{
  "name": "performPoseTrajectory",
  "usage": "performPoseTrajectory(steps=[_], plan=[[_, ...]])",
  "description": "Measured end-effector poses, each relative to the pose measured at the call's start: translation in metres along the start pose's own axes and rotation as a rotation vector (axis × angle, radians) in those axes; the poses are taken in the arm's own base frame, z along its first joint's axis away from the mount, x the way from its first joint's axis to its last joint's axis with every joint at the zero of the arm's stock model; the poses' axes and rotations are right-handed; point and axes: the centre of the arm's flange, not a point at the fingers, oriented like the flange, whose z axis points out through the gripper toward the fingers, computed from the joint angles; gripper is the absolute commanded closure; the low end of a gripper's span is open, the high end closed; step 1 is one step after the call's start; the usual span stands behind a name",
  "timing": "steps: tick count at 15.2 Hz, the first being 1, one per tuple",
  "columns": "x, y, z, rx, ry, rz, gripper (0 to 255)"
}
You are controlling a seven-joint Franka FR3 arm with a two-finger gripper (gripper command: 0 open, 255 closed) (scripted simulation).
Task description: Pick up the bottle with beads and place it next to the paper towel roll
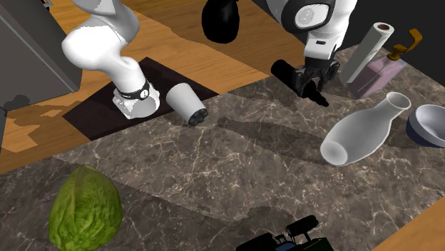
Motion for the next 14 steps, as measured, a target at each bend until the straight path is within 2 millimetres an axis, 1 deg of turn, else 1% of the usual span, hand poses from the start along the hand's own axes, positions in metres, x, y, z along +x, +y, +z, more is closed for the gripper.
performPoseTrajectory(steps=[4,5,11,12,14], plan=[[0.0,0.0,0.001,0.0,0.0,0.0,255],[0.0,0.0,0.001,0.0,0.0,0.0,0],[-0.001,0.0,0.001,0.0,0.0,-0.001,0],[0.0,0.0,-0.006,0.0,0.0,-0.001,0],[-0.002,0.0,-0.028,0.001,0.0,-0.001,0]])
